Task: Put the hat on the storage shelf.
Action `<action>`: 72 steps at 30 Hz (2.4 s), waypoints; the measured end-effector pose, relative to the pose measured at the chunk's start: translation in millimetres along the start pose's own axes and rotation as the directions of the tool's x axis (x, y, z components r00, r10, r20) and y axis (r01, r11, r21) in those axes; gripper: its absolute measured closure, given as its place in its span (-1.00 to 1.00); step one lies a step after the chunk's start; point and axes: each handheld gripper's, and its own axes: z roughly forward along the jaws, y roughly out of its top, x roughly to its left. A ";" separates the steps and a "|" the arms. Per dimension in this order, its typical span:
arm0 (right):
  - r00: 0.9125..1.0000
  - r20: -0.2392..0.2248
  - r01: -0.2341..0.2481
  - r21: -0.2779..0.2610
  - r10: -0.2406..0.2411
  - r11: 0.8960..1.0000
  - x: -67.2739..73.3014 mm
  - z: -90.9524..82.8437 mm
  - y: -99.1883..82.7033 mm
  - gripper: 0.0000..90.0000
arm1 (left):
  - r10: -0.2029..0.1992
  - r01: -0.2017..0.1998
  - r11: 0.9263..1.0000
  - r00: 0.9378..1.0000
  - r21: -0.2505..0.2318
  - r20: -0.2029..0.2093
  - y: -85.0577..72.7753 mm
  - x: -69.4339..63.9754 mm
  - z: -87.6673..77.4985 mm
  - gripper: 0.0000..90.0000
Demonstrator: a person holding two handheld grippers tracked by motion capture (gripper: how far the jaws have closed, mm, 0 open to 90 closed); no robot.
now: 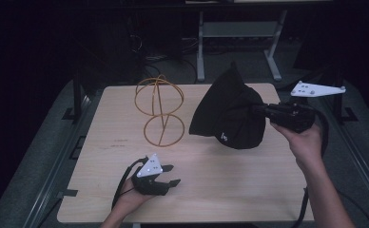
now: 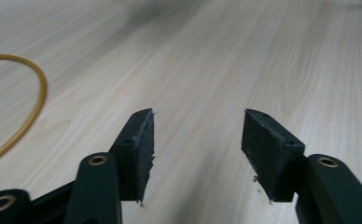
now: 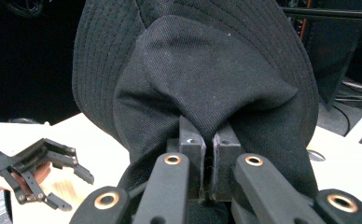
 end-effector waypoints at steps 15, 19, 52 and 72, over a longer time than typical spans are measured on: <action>0.999 -0.042 0.026 -0.011 -0.026 1.000 10.8 25.5 30.9 0.91 | 0.010 -0.010 1.000 1.000 0.023 0.020 -0.6 -1.9 3.9 -0.28; 0.998 -0.051 0.033 -0.008 -0.033 0.999 15.1 34.9 42.0 0.91 | 0.013 -0.014 1.000 1.000 0.019 0.015 -0.7 -1.8 3.3 -0.28; 0.988 -0.119 0.105 0.064 -0.097 0.992 49.2 123.5 113.3 0.91 | -0.005 0.005 1.000 1.000 -0.014 0.008 -2.3 4.5 1.6 -0.28; 0.988 -0.120 0.111 0.100 -0.099 0.989 56.0 160.6 143.2 0.90 | 0.014 -0.014 1.000 1.000 -0.024 0.023 1.8 4.2 6.4 -0.28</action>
